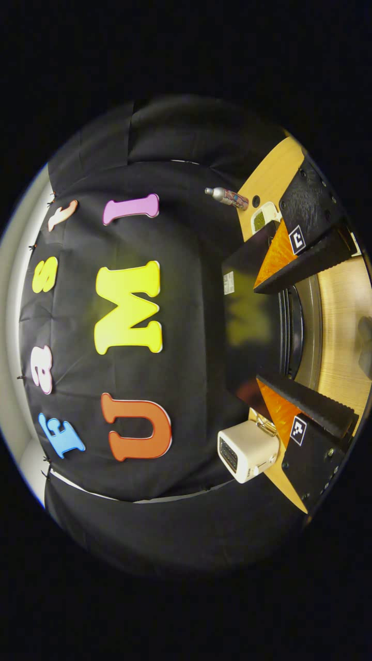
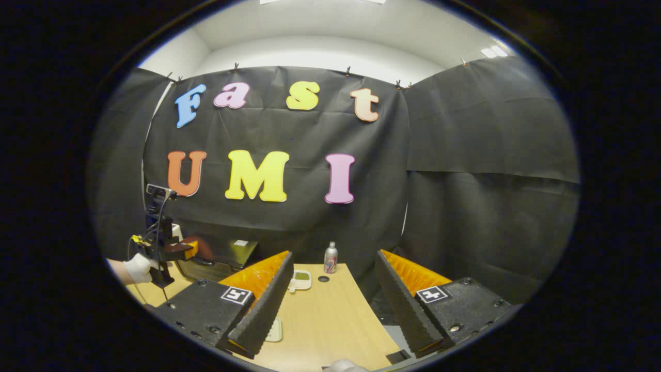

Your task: Open the electric oven with the left hand, put the food in, and close the electric oven.

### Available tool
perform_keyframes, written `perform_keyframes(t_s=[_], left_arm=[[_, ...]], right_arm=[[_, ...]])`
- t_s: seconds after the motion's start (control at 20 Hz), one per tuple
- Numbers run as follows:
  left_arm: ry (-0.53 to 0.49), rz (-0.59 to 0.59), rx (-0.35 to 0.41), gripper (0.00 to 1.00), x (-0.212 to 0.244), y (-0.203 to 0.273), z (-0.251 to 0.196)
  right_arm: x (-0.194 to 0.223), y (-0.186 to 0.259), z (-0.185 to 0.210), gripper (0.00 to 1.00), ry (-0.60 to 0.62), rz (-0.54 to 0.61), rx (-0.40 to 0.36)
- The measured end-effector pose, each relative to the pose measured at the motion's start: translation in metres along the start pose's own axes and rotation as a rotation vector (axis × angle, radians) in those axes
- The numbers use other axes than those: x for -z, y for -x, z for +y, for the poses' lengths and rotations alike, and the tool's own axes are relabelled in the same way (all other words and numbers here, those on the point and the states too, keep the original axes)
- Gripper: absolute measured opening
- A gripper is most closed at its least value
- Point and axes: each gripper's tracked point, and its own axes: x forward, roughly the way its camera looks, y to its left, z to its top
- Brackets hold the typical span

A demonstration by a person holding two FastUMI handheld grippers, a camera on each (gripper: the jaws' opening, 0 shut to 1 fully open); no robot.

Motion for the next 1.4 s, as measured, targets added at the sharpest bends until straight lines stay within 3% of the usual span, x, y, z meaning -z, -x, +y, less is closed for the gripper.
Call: perform_keyframes(t_s=[0.2, 0.25, 0.35, 0.4, 0.55, 1.4], left_arm=[[0.002, 0.068, 0.013, 0.97, 0.035, -0.029, -0.005], [-0.008, 0.095, 0.014, 0.89, 0.044, -0.031, -0.005], [-0.002, 0.064, 0.022, 1.0, 0.035, -0.033, -0.007], [-0.003, 0.073, 0.023, 0.95, 0.039, -0.032, -0.007], [0.018, 0.071, 0.012, 0.96, 0.04, -0.032, -0.004], [0.063, 0.148, 0.046, 0.96, 0.096, 0.046, 0.001]], right_arm=[[0.006, -0.005, 0.002, 0.96, 0.004, 0.025, 0.007], [0.008, -0.005, 0.004, 1.0, -0.002, 0.035, 0.005], [0.01, -0.005, 0.007, 0.97, -0.006, 0.045, -0.002], [0.012, -0.006, 0.007, 0.96, -0.002, 0.049, -0.002], [0.013, -0.005, 0.007, 0.97, -0.003, 0.053, -0.006], [0.027, 0.019, 0.028, 0.97, -0.007, 0.077, -0.075]])
